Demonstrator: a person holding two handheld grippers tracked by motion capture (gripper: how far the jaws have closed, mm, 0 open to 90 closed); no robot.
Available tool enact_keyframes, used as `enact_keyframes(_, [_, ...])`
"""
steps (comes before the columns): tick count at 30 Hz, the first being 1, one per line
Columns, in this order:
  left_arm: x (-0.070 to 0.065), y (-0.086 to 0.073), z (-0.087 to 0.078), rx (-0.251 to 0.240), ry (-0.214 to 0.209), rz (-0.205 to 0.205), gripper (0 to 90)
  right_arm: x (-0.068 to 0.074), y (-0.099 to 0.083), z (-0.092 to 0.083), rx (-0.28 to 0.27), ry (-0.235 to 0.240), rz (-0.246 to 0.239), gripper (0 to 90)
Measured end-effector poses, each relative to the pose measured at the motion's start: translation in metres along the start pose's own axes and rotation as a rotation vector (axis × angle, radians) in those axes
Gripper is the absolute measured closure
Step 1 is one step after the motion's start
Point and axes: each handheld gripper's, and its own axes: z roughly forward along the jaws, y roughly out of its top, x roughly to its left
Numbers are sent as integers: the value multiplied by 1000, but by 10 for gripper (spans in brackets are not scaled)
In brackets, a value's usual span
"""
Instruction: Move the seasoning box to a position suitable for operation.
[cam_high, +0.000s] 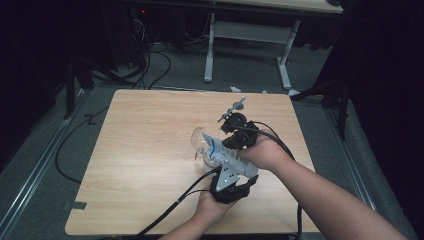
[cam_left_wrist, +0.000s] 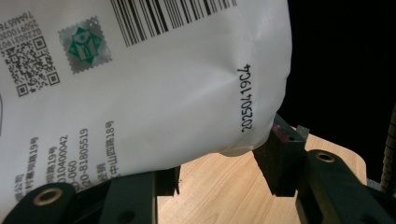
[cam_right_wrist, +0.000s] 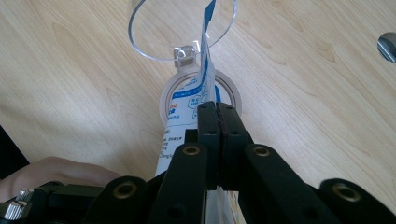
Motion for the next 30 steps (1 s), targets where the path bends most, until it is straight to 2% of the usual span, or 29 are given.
enact_keyframes(12, [0, -1, 0, 5, 2, 5, 553, 0, -1, 0, -3, 0, -3, 897])
enact_keyframes(30, [-1, -13, -2, 40, 3, 42, 554, -1, -8, 1, 11, 24, 12, 897])
